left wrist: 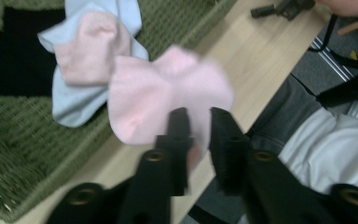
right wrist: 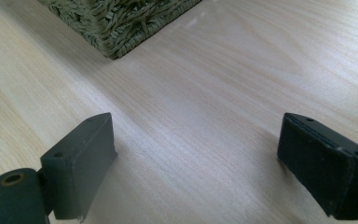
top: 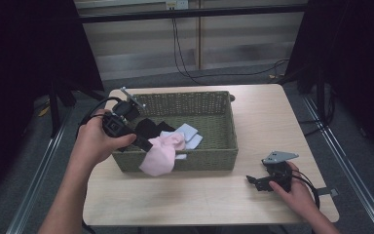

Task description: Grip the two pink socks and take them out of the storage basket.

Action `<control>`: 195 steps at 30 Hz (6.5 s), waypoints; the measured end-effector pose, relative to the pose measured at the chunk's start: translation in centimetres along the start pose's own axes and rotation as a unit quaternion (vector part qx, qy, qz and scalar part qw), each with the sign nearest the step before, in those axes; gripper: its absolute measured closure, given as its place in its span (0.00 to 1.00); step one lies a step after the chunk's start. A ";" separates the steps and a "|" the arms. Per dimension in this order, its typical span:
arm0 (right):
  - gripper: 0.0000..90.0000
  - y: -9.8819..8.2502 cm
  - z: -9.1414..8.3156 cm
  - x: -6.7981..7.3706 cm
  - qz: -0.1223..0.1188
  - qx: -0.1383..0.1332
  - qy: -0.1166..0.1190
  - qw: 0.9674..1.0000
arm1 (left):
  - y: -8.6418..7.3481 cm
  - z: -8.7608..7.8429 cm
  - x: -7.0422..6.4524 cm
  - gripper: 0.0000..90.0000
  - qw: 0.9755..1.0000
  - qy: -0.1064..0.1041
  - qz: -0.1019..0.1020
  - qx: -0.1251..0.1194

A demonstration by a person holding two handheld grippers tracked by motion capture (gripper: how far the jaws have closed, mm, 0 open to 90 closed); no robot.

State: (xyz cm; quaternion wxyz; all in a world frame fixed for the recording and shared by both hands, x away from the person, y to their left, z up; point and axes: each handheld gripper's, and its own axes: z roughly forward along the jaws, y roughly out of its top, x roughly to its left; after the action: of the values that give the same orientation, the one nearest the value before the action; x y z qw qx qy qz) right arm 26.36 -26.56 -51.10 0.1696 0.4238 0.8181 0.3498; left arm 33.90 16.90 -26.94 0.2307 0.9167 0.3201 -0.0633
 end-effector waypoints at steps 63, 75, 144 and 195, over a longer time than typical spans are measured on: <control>0.12 0.0 0.0 0.0 0.001 0.002 0.001 1.000 | 4.2 15.6 9.3 0.54 0.996 0.063 -0.061 0.002; 0.12 0.0 0.0 0.0 0.002 0.002 0.001 1.000 | 4.6 16.4 9.8 0.50 0.995 0.054 -0.078 0.026; 0.12 0.0 0.0 0.0 0.000 0.000 0.000 1.000 | 7.4 6.3 7.6 0.95 0.996 0.062 -0.060 0.021; 0.12 0.0 0.0 0.0 0.000 0.001 0.000 1.000 | 6.8 -1.9 2.8 0.95 0.999 0.020 -0.020 0.017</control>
State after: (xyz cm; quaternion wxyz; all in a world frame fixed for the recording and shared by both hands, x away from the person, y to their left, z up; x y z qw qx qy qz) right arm 26.36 -26.56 -51.08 0.1691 0.4236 0.8187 0.3489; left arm 40.23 14.64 -23.37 0.2071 0.9149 0.3419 -0.0557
